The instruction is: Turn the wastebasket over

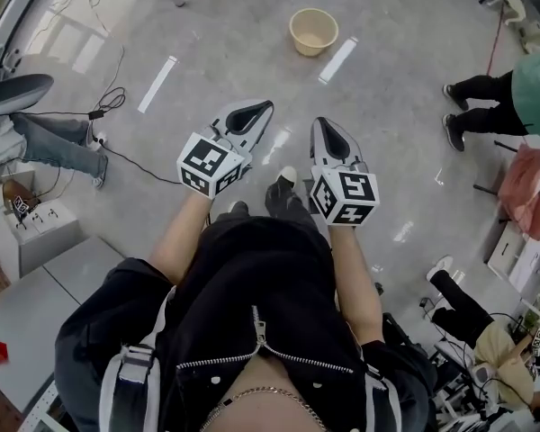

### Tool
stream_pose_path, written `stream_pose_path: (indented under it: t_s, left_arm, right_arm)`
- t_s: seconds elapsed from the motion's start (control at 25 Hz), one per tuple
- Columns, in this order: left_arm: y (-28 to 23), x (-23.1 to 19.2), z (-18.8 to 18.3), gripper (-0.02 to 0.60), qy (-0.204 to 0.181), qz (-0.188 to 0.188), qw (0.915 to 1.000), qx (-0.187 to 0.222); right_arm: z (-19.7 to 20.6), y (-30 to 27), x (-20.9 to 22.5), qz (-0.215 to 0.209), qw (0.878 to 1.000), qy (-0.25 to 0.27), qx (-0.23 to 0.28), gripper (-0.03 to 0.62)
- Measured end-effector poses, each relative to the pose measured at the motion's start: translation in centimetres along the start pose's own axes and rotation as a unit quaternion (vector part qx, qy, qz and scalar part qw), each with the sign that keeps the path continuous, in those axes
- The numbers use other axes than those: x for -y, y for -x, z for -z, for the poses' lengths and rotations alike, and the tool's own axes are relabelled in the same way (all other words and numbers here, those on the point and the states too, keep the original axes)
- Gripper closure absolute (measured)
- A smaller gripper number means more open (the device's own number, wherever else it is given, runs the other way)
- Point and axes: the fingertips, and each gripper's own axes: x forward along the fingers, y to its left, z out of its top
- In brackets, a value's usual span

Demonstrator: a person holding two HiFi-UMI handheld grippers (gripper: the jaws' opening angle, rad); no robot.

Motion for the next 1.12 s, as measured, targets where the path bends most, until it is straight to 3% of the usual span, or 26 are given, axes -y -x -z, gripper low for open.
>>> stream_pose_path:
  t_s: [0.52,0.8,1.12]
  left_arm:
    - [-4.6,0.3,-1.2,0.578,-0.002,-0.022,0.9997,-0.013]
    - [-6.2,1.1,-2.5,0.577,-0.022,0.003,0.9996,-0.016]
    - [-8.5,0.4,-2.7,0.578,-0.013,0.026,0.9995,-0.009]
  right_arm:
    - [-2.2,-1.6,4.9,-0.028,0.999,-0.014,0.005,0.583]
    - [-3.8,-0.4,6.6,-0.004,0.999,-0.029,0.032,0.583]
    - [-3.8,-2.3,7.5,0.011,0.999,-0.026,0.018,0.583]
